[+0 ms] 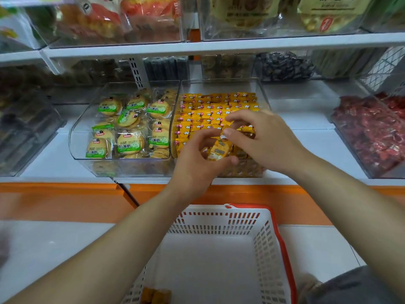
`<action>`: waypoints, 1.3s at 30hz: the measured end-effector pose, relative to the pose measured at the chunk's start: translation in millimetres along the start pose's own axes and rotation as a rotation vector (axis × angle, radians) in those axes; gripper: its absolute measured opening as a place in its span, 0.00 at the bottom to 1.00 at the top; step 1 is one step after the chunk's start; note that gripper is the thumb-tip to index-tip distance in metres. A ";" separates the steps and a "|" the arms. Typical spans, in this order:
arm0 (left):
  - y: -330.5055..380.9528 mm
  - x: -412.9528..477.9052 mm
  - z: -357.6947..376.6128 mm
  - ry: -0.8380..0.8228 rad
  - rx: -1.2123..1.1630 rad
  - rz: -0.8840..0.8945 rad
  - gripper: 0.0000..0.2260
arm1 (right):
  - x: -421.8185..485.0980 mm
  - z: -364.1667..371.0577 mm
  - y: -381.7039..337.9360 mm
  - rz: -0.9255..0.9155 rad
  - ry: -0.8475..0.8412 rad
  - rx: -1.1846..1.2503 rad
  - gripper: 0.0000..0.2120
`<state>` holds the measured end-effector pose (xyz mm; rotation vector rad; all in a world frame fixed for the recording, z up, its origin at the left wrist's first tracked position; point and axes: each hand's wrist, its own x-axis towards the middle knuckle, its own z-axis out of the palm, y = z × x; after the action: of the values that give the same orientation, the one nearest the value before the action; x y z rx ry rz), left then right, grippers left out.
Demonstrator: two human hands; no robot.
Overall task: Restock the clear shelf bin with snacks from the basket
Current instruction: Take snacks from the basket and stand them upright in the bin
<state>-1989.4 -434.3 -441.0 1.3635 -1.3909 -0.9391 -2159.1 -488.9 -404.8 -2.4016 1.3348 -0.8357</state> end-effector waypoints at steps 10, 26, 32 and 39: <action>1.7 5.7 -7.2 0.205 -0.246 -0.080 0.25 | -2.4 -9.7 9.1 -0.043 -0.147 0.143 0.04; -4.9 37.9 17.6 0.176 0.354 0.249 0.20 | -11.5 -15.4 52.4 0.047 -0.127 -0.213 0.23; -10.7 48.0 15.5 0.164 0.414 0.180 0.22 | -11.0 -13.6 61.7 0.077 -0.158 -0.125 0.22; -27.5 42.1 18.0 0.023 0.624 0.158 0.16 | -9.7 -11.9 62.3 0.050 -0.148 -0.150 0.22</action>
<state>-1996.7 -480.0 -467.6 1.6691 -1.8309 -0.3871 -2212.9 -513.9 -429.2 -2.4757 1.4383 -0.5500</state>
